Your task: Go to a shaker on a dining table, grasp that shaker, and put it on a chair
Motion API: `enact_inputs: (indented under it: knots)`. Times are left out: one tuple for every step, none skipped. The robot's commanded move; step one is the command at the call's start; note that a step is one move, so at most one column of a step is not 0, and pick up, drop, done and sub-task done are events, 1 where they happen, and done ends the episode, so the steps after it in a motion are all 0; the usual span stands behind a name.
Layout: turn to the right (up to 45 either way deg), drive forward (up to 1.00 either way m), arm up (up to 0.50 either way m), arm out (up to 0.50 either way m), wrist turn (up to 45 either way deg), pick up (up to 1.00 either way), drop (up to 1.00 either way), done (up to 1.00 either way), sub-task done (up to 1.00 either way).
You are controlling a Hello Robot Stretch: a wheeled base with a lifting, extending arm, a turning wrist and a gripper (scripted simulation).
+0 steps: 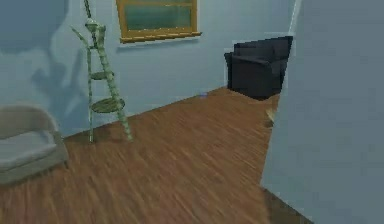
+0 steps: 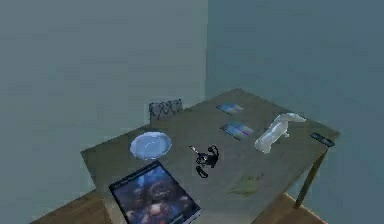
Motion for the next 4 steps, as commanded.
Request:
enact_inputs:
  knots:
    - [0.0, 0.20, 0.00, 0.00, 0.0, 0.00, 0.00, 0.00, 0.00]
    - [12.0, 0.00, 0.00, 0.00, 0.0, 0.00, 0.00, 0.00, 0.00]
    - [0.0, 1.00, 0.00, 0.00, 0.0, 0.00, 0.00, 0.00, 0.00]
    - [0.0, 1.00, 0.00, 0.00, 0.0, 0.00, 0.00, 0.00, 0.00]
